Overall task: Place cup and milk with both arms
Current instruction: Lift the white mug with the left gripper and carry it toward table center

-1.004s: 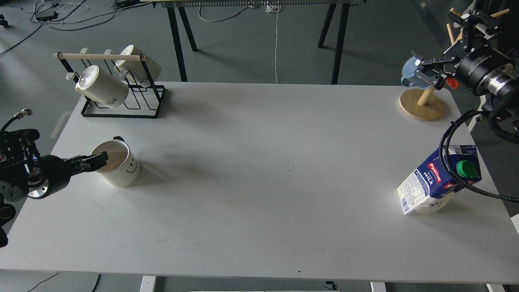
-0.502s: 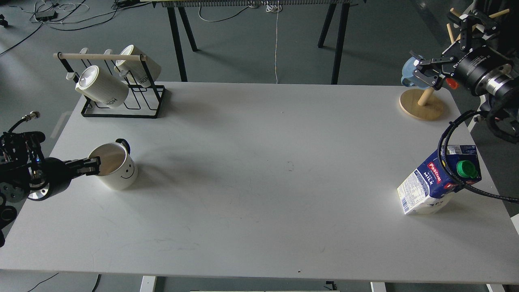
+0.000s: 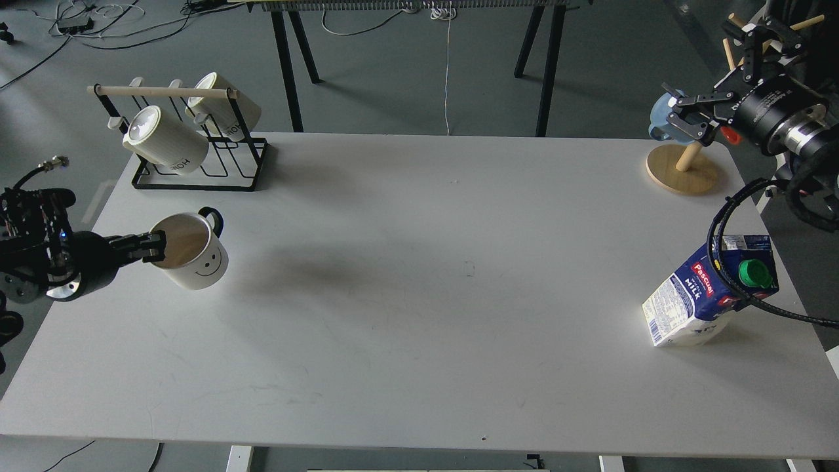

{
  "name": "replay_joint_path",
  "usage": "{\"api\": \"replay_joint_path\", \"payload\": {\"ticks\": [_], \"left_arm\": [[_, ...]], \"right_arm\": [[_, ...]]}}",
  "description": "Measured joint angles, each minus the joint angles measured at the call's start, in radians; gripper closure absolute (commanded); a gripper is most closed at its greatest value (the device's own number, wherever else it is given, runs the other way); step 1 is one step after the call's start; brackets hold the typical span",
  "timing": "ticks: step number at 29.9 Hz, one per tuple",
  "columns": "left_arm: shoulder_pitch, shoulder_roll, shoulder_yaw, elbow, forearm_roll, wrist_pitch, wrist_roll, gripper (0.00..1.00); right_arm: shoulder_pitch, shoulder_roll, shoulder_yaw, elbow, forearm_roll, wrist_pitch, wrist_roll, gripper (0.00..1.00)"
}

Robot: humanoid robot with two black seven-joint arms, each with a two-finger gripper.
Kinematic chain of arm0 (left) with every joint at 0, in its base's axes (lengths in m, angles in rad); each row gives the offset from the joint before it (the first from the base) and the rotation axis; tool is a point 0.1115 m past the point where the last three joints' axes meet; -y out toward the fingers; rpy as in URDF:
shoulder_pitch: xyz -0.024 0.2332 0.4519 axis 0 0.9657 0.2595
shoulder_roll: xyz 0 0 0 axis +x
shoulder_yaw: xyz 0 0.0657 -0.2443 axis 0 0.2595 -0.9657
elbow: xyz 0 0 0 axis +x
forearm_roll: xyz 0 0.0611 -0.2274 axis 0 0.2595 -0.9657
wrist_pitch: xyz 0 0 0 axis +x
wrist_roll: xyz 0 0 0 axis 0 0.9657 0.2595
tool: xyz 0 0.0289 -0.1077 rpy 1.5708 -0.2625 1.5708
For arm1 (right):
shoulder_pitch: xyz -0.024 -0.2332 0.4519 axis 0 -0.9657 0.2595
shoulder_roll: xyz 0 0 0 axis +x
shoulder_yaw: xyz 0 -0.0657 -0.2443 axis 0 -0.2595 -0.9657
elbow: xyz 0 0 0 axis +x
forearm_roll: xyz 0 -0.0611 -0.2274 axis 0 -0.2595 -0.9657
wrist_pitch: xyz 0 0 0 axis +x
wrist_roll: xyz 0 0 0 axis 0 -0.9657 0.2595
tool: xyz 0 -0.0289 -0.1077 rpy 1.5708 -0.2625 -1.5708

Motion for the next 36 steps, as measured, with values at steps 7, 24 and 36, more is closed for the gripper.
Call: {"api": "replay_joint_path", "payload": {"ticks": [7, 24, 36], "left_arm": [[-0.139, 0.043, -0.017, -0.096, -0.004, -0.107, 0.021, 1.00], [-0.221, -0.350, 0.000, -0.265, 0.012, -0.144, 0.355, 1.00], [-0.216, -0.636, 0.088, -0.169, 0.150, -0.144, 0.360, 1.00]], "right_arm": [[0.008, 0.000, 0.000, 0.004, -0.001, 0.000, 0.000, 0.01], [0.050, 0.013, 0.032, 0.005, 0.000, 0.001, 0.011, 0.01], [0.056, 0.014, 0.038, 0.004, 0.000, 0.001, 0.011, 0.01]]}}
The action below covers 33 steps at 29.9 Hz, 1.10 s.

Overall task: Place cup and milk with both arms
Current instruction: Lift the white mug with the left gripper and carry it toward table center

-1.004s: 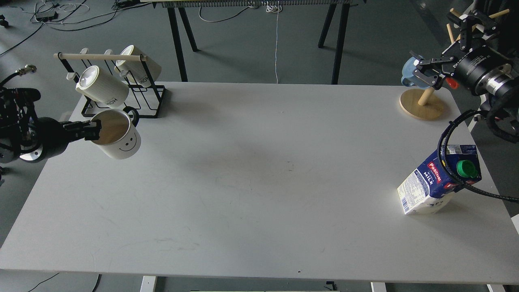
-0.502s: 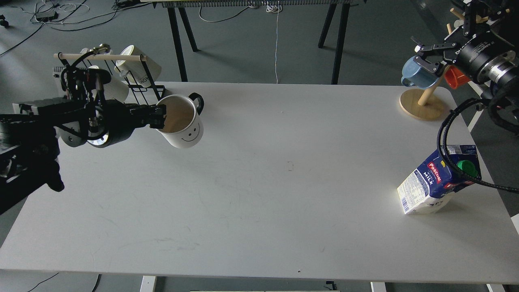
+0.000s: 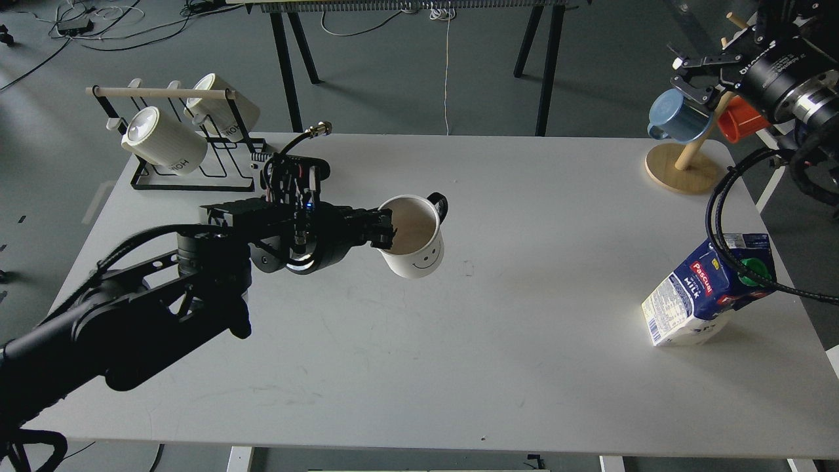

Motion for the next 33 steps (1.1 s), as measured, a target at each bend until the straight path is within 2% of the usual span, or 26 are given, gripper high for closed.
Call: {"api": "replay_joint_path", "payload": {"ticks": [4, 9, 25, 33], "left_arm": [[0.001, -0.072, 0.024, 0.045, 0.046, 0.000, 0.000, 1.00], [-0.003, -0.099, 0.075, 0.069, 0.072, 0.000, 0.000, 1.00], [0.009, -0.013, 0.103, 0.067, 0.122, 0.000, -0.001, 1.00], [0.013, 0.001, 0.102, 0.067, 0.120, 0.000, 0.000, 0.87]], "right_arm": [[0.000, 0.000, 0.000, 0.000, 0.000, -0.002, 0.000, 0.01], [0.001, 0.001, 0.000, 0.000, 0.000, -0.003, 0.000, 0.01], [0.002, 0.014, -0.001, 0.000, 0.000, -0.004, 0.000, 0.01], [0.002, 0.015, -0.003, 0.000, 0.000, -0.004, 0.001, 0.01]]}}
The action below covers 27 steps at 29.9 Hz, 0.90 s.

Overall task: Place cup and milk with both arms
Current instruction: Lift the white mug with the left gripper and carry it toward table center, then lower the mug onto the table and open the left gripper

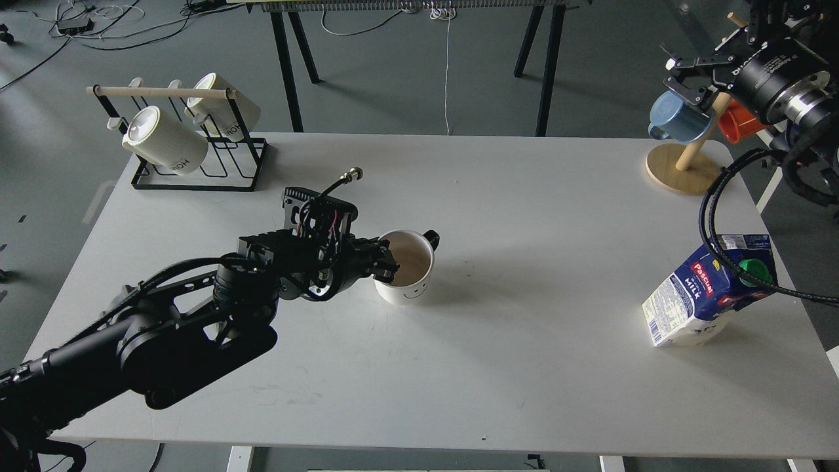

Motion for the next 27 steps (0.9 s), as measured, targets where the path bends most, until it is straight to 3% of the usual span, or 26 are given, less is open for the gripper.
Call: {"api": "replay_joint_path", "payload": {"ticks": [7, 12, 15, 17, 27], "left_arm": [[0.010, -0.002, 0.000, 0.000, -0.001, 0.000, 0.000, 0.78], [0.019, -0.002, -0.001, 0.000, -0.002, 0.000, 0.000, 0.50], [0.020, -0.001, -0.005, 0.000, -0.004, 0.000, 0.000, 0.15], [0.020, -0.001, -0.010, 0.000, -0.006, 0.000, 0.000, 0.03], [0.017, -0.012, -0.158, -0.046, -0.030, 0.000, 0.000, 0.01]], "right_arm": [[0.000, 0.000, -0.001, 0.000, 0.000, 0.000, 0.000, 0.01], [0.000, 0.000, -0.002, 0.000, 0.000, 0.000, 0.000, 0.01], [0.000, 0.000, -0.003, 0.000, 0.000, 0.000, 0.000, 0.01], [0.000, 0.001, -0.003, 0.000, 0.000, 0.000, 0.000, 0.01], [0.004, 0.012, -0.003, 0.003, 0.000, 0.000, 0.000, 0.01]]}}
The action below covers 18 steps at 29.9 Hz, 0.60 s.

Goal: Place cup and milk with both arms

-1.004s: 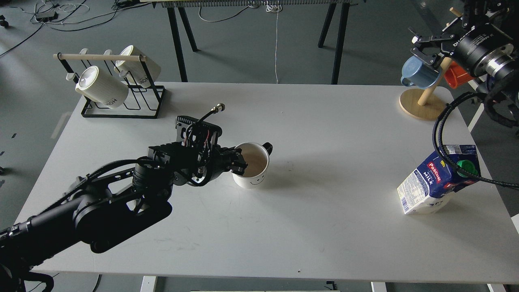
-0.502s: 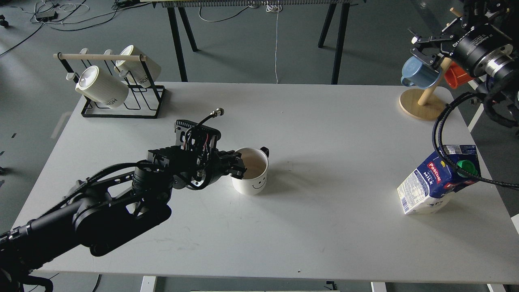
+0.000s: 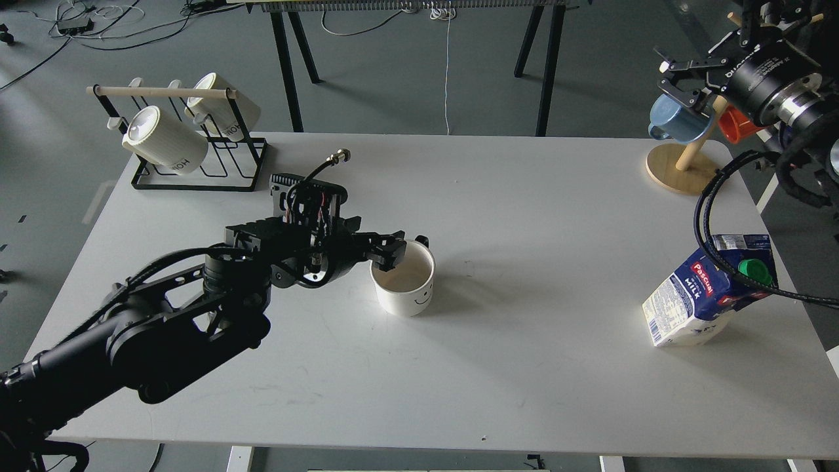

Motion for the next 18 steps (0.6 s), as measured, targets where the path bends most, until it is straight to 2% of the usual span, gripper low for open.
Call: {"api": "replay_joint_path", "payload": {"ticks": [12, 15, 18], "left_arm": [[0.001, -0.037, -0.478, 0.024, -0.118, 0.004, -0.006, 0.01], [-0.001, -0.034, -0.542, 0.074, -0.228, 0.088, -0.060, 0.01], [-0.007, -0.030, -0.591, 0.133, -0.423, 0.211, -0.148, 0.01]], "right_arm": [[0.004, -0.019, 0.030, 0.081, 0.000, 0.001, 0.001, 0.01], [-0.001, -0.045, 0.048, 0.110, 0.000, 0.001, 0.001, 0.01], [-0.018, -0.083, 0.081, 0.170, 0.002, 0.001, 0.001, 0.01]]}}
